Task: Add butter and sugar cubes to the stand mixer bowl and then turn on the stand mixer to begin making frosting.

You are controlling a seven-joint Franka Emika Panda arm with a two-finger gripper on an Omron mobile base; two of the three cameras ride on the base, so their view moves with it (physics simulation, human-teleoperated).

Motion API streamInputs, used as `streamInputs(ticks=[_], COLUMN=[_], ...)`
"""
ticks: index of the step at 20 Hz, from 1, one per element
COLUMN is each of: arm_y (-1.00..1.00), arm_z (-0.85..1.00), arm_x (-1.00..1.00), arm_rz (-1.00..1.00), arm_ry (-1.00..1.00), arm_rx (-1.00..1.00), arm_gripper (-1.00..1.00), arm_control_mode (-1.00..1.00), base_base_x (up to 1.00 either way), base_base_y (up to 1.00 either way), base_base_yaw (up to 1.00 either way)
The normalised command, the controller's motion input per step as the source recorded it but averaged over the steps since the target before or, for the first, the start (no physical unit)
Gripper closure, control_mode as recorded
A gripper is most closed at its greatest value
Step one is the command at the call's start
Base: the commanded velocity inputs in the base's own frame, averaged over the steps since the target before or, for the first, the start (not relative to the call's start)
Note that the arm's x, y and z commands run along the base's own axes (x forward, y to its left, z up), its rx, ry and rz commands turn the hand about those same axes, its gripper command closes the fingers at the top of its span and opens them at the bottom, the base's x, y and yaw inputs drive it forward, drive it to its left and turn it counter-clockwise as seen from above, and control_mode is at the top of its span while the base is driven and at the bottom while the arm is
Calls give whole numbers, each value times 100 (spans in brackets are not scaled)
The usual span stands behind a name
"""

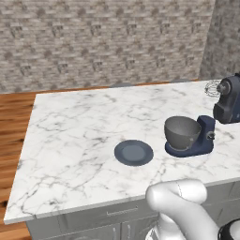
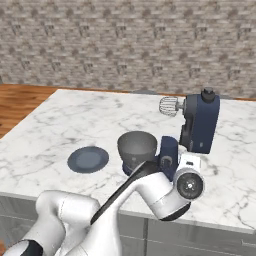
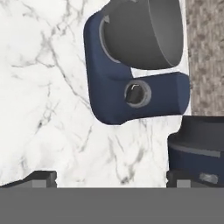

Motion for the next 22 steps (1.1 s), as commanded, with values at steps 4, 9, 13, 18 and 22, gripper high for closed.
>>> streamInputs(ticks=[4,9,13,18,22], arm_y=[-66,-52,-35,-26,-27], arm_z=[11,9,6,20,10], arm_x=[19,16,21,55,63], arm_rz=[0,2,12,17,20], arm_ry=[-14,-12,-10,-1,0], arm_rx=[14,19,23,24,24], arm_gripper=[-100,-100,-100,-100,-100], arm_control_mode=[-100,-100,-100,-100,-100], base_base_x=[0,0,0,0,0], base_base_y=[0,0,0,0,0], base_base_yaw=[0,0,0,0,0])
